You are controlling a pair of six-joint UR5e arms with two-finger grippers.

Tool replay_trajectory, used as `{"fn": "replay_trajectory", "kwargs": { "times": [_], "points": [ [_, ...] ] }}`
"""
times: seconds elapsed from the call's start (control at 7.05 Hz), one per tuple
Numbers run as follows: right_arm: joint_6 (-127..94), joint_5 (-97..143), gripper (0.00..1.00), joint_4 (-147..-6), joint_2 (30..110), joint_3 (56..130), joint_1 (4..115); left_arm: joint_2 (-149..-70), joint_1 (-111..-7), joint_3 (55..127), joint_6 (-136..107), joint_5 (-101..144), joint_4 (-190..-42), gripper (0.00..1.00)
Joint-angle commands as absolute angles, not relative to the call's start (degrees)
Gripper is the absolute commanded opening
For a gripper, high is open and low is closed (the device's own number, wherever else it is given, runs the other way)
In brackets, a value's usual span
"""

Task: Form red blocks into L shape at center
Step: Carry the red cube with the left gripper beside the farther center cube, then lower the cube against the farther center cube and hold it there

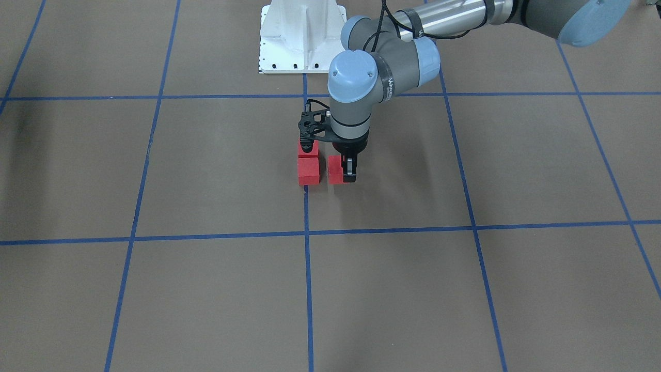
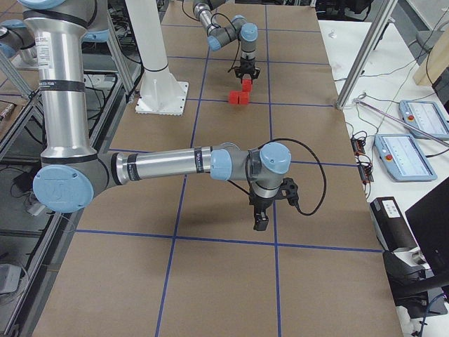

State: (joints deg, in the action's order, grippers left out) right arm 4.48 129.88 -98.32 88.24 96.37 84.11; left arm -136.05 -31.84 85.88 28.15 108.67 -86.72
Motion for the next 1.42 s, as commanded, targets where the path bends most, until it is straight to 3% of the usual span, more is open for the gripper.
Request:
{"fn": "replay_trajectory", "kwargs": {
  "times": [0.0,1.28],
  "points": [
    [4.48,129.9,0.99,-98.35,88.24,96.33,84.11,-136.76,-31.12,85.08,28.13,108.63,-86.75,0.11],
    [4.48,130.17,0.99,-98.26,88.33,96.33,84.11,-136.41,-29.8,84.99,28.04,108.55,-86.66,0.21]
  ]
}}
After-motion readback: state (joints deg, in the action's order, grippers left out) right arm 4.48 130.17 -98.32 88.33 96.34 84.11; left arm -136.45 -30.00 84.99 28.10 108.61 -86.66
